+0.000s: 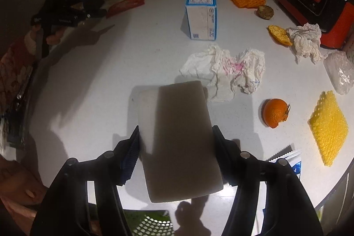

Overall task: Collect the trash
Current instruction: 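Grasp the white foam block with the right gripper while the left gripper grasps the red snack packet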

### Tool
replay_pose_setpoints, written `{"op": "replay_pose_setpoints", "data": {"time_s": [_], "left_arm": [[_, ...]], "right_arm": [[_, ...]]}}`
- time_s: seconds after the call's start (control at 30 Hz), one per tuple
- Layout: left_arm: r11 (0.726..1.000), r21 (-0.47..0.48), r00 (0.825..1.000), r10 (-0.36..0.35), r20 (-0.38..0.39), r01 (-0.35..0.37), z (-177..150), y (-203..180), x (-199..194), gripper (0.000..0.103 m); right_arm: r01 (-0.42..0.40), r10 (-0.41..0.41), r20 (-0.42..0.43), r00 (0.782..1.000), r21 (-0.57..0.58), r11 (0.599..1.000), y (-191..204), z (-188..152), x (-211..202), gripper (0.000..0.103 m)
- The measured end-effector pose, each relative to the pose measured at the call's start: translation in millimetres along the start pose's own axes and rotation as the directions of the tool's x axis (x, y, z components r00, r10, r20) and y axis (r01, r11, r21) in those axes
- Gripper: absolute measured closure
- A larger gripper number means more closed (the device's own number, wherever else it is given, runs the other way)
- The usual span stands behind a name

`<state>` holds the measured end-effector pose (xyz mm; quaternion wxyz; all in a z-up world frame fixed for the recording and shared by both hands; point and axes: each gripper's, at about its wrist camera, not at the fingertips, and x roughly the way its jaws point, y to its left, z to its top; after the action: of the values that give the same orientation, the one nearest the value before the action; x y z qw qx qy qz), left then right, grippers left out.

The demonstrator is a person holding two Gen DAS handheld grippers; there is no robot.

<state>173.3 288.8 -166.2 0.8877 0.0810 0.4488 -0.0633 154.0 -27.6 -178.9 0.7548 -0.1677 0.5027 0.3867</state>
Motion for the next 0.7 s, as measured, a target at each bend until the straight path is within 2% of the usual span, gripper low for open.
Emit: {"op": "replay_pose_setpoints", "data": {"time_s": [0.1,0.27,0.4,0.57,0.7], "left_arm": [[1.0,0.01,1.0,-0.004,-0.007,0.004,7.0,11.6,12.4,0.008],[1.0,0.018,1.0,-0.008,-0.028,0.008,14.8,24.2,33.5,0.008],[0.999,0.04,0.999,-0.017,-0.03,0.018,16.8,28.3,42.6,0.008],[0.999,0.026,0.999,-0.035,-0.035,0.036,18.5,37.6,52.1,0.009],[0.999,0.019,0.997,-0.038,-0.071,0.039,16.6,40.9,62.3,0.021]], "right_arm": [[-0.034,0.029,0.074,0.997,0.078,0.996,13.1,15.8,-9.4,0.04],[-0.038,0.013,0.154,0.988,0.157,0.987,50.1,52.4,-4.5,0.04],[-0.133,0.084,0.228,0.97,0.211,0.968,70.2,88.7,1.5,0.04],[-0.17,0.113,0.254,0.961,0.215,0.962,94.4,123.7,7.3,0.04],[-0.173,0.118,0.253,0.96,0.21,0.962,106.0,133.5,8.4,0.04]]}}
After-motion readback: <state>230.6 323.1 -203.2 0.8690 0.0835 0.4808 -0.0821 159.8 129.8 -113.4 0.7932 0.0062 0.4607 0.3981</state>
